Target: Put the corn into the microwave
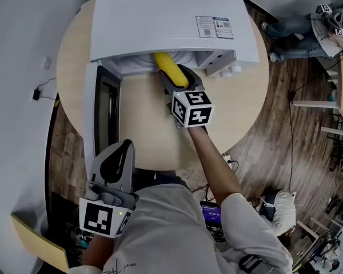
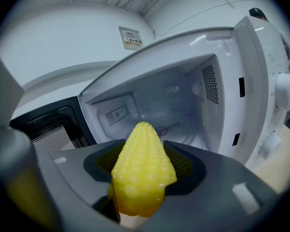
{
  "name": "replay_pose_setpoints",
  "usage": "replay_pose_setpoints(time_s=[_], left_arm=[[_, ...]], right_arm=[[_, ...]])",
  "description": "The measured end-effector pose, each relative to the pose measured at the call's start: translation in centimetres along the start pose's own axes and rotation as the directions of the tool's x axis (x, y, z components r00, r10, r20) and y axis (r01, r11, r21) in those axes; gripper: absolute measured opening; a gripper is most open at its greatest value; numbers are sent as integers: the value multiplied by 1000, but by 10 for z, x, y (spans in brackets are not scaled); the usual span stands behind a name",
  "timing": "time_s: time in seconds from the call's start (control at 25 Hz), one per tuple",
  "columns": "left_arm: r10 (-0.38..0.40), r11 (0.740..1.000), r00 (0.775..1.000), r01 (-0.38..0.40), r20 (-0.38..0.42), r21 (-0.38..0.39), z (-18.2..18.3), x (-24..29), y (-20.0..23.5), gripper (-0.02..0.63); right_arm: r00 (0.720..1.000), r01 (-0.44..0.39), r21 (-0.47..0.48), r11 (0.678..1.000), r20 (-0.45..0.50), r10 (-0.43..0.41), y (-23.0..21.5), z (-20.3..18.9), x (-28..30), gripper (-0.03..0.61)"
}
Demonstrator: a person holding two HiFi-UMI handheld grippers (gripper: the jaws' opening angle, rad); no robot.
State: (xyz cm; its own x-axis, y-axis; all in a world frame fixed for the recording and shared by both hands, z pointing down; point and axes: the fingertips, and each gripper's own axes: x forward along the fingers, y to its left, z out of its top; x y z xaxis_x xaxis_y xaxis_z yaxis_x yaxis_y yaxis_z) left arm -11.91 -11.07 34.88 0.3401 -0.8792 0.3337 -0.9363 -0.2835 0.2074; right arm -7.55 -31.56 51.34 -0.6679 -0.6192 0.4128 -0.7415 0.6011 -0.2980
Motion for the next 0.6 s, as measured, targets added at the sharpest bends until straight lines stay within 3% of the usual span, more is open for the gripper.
replay_pose_setpoints(time_s=[0.6], left_arm=[[-42, 999, 999, 41, -12, -22, -2, 10, -5, -9]], right_arm=[[999, 45, -72, 996, 14, -44, -9, 8, 36, 262]])
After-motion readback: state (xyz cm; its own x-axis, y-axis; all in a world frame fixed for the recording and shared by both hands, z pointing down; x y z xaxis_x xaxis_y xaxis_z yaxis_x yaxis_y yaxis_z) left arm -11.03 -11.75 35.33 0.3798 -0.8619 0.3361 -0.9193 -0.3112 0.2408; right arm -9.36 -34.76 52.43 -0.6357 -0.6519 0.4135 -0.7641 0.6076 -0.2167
